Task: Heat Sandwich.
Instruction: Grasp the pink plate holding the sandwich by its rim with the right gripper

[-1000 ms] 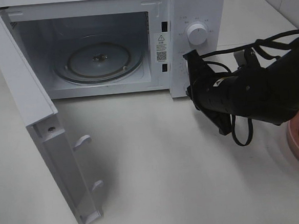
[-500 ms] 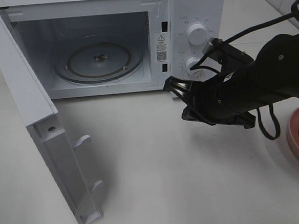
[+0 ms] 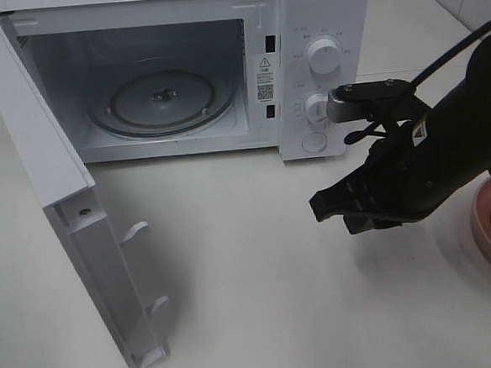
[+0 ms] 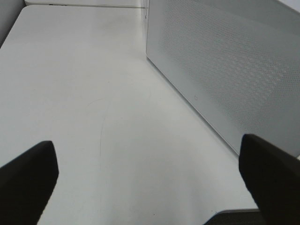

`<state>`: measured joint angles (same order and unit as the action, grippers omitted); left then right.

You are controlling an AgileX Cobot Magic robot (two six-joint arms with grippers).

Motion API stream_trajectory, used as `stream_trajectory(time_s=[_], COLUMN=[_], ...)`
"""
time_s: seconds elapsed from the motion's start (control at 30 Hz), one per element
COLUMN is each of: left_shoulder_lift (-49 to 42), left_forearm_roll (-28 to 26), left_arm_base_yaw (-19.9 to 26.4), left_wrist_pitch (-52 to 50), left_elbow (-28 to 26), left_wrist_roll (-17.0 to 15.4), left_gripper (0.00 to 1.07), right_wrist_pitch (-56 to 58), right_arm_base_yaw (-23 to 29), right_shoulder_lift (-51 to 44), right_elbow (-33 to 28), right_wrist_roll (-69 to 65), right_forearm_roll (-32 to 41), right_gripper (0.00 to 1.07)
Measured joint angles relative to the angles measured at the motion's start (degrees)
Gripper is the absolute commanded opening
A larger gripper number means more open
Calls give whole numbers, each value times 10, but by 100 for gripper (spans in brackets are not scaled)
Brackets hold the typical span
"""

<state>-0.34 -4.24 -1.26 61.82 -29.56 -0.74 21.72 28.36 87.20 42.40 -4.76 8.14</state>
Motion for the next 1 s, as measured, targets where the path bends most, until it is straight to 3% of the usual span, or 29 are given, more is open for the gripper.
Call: stream_trajectory(time_s=[0.07, 0.17, 0.2, 0.23, 0.27, 0.33, 0.37, 0.4, 0.5, 1.0], left_shoulder_lift=[0, 0, 0, 0, 0, 0, 0, 0, 0, 0], left_forearm_roll=[0, 0, 0, 0, 0, 0, 0, 0, 0, 0], left_arm_base_yaw=[0, 0, 0, 0, 0, 0, 0, 0, 0, 0], left_wrist_pitch=[0, 0, 0, 0, 0, 0, 0, 0, 0, 0], left_elbow=[0, 0, 0, 0, 0, 0, 0, 0, 0, 0], left_wrist_roll=[0, 0, 0, 0, 0, 0, 0, 0, 0, 0], left_gripper=[100, 100, 100, 100, 100, 100, 100, 100, 100, 100], right_wrist_pitch=[13, 56, 56, 74, 83, 92, 92, 99, 108, 207], right_arm_base_yaw=[0, 0, 0, 0, 0, 0, 0, 0, -1, -108], right_shoulder_lift=[-6, -25, -25, -34, -40, -50, -50, -58, -66, -68], right_elbow=[0, 0, 0, 0, 0, 0, 0, 0, 0, 1], right_wrist_roll=[0, 0, 0, 3, 8, 17, 17, 23, 26, 29], right_forearm_roll=[-9, -26, -26, -28, -29, -36, -36, -47, -63, -100], right_gripper=[11, 27, 27, 35, 52, 68, 68, 84, 101, 96])
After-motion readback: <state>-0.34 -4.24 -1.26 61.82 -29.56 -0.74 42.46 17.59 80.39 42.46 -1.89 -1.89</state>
